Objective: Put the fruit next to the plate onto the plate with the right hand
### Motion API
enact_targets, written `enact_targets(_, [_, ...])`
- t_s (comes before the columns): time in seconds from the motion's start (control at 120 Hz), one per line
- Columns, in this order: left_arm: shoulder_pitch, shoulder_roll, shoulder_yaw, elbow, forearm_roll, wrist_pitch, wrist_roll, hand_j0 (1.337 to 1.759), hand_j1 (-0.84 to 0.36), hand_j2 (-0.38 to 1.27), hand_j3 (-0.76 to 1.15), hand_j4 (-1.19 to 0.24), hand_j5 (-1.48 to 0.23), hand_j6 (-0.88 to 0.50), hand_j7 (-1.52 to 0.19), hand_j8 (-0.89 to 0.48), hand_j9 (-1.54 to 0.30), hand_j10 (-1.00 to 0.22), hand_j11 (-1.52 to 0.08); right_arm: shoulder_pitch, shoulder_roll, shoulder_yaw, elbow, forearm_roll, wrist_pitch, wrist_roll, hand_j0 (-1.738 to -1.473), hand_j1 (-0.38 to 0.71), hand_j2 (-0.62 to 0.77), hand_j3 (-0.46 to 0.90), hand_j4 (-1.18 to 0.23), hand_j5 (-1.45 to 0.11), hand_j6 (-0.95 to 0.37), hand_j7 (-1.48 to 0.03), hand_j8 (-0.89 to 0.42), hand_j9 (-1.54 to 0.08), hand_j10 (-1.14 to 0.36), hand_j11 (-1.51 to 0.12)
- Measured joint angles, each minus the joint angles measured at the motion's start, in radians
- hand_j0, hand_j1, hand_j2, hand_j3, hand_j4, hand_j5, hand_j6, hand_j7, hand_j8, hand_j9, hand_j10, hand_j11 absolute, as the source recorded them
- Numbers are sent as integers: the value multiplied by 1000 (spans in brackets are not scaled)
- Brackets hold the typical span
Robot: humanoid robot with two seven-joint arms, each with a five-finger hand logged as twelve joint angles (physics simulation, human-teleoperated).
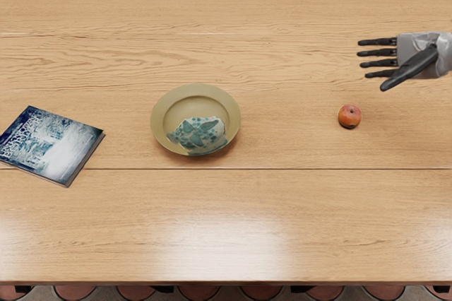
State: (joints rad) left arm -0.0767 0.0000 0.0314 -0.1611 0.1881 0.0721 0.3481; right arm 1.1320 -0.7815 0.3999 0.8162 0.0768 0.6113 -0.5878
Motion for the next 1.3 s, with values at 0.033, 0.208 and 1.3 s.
enact_targets(0.033, [0, 0, 0, 0, 0, 0, 0, 1658, 327, 4, 0, -19, -25, -20, -25, -20, -25, -19, -24, -3, -2, 5, 4, 0, 0, 0, -1657, -349, 0, 0, 0, 0, 2, 1, 2, 0, 2, 1])
enact_targets(0.208, [0, 0, 1, 0, 0, 0, 0, 1658, 327, 4, 0, -19, -25, -20, -25, -20, -25, -19, -24, -5, -11, 15, 13, -51, 0, -9, -1658, -349, 0, 0, 0, 0, 1, 0, 2, 0, 1, 0])
enact_targets(1.3, [22, 0, -2, 1, 0, 0, 0, 1658, 327, 4, 0, -19, -25, -20, -25, -20, -25, -19, -24, -158, -39, -92, 538, -805, -668, 228, -1658, -349, 2, 0, -4, -1, -6, 0, -5, 0, -3, 0])
